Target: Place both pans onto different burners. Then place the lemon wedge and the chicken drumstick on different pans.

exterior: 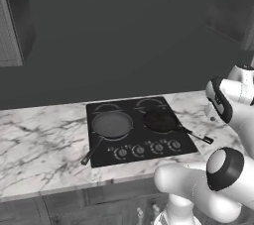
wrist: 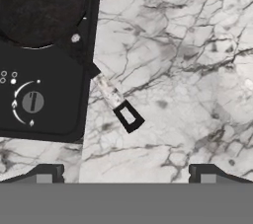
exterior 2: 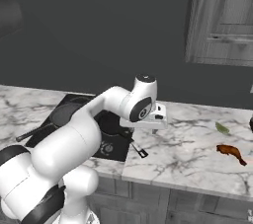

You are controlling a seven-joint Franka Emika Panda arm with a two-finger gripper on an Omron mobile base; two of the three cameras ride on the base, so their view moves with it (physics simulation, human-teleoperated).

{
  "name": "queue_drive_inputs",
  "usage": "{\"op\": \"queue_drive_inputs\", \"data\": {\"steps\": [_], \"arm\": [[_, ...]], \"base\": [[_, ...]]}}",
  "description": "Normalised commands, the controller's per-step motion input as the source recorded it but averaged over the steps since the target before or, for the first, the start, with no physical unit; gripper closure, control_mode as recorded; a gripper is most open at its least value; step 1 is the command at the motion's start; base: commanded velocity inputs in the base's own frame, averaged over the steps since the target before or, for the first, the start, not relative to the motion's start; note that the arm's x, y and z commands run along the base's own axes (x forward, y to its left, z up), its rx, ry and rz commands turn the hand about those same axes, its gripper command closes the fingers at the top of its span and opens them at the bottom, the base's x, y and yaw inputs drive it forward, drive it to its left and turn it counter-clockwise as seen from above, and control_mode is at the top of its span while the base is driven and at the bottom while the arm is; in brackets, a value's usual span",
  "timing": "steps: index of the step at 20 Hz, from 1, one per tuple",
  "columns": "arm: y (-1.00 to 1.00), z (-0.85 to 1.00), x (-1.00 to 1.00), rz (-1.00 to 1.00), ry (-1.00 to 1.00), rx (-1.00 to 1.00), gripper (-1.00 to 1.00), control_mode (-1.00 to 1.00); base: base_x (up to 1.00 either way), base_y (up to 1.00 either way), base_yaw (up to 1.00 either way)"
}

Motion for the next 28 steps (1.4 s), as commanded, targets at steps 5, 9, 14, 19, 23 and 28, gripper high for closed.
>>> {"op": "queue_drive_inputs", "data": {"steps": [5, 9, 14, 19, 23, 28], "arm": [[0.0, 0.0, 0.0, 0.0, 0.0, 0.0, -1.0, 1.0], [0.0, 0.0, 0.0, 0.0, 0.0, 0.0, -1.0, 1.0], [0.0, 0.0, 0.0, 0.0, 0.0, 0.0, -1.0, 1.0], [0.0, 0.0, 0.0, 0.0, 0.0, 0.0, -1.0, 1.0], [0.0, 0.0, 0.0, 0.0, 0.0, 0.0, -1.0, 1.0], [0.0, 0.0, 0.0, 0.0, 0.0, 0.0, -1.0, 1.0]], "base": [[0.13, -0.23, 0.0], [0.24, -0.18, -0.03], [0.24, -0.29, -0.02], [0.05, -0.43, 0.0], [0.0, -0.37, 0.0], [0.06, -0.28, 0.0]]}}
